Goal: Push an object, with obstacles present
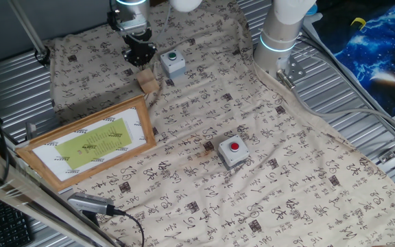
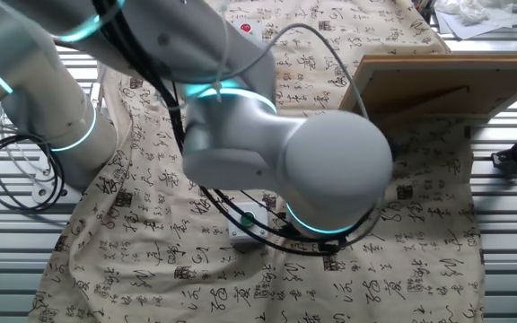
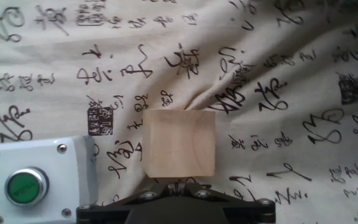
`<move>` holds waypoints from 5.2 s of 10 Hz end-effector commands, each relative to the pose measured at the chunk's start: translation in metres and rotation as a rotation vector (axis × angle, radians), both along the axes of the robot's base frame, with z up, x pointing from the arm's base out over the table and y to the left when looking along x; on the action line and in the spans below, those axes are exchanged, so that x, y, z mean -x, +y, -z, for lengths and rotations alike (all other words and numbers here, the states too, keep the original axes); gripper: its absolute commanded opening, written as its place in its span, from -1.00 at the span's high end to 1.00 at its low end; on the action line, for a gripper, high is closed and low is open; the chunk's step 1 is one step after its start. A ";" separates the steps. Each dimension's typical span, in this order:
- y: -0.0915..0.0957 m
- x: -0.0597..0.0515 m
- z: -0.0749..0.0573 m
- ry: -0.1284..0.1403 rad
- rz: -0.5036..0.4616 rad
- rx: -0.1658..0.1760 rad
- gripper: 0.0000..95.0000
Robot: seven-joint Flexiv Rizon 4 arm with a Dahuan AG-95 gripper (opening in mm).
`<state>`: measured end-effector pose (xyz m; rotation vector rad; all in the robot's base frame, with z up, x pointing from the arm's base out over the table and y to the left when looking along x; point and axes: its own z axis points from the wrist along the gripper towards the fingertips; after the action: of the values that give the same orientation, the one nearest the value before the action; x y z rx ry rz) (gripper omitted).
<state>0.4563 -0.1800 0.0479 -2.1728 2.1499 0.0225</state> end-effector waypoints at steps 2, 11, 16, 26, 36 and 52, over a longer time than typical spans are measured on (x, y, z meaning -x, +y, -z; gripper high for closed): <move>-0.001 0.000 0.007 0.002 -0.008 -0.005 1.00; 0.021 0.000 0.014 -0.005 0.047 -0.024 1.00; 0.036 -0.001 0.012 -0.003 0.076 -0.029 1.00; 0.063 -0.001 -0.003 0.008 0.136 0.001 1.00; 0.060 -0.010 0.009 -0.018 0.088 -0.004 1.00; 0.105 -0.007 0.016 -0.026 0.167 -0.042 1.00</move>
<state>0.4628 -0.0732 0.0321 -1.9503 2.2913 0.0317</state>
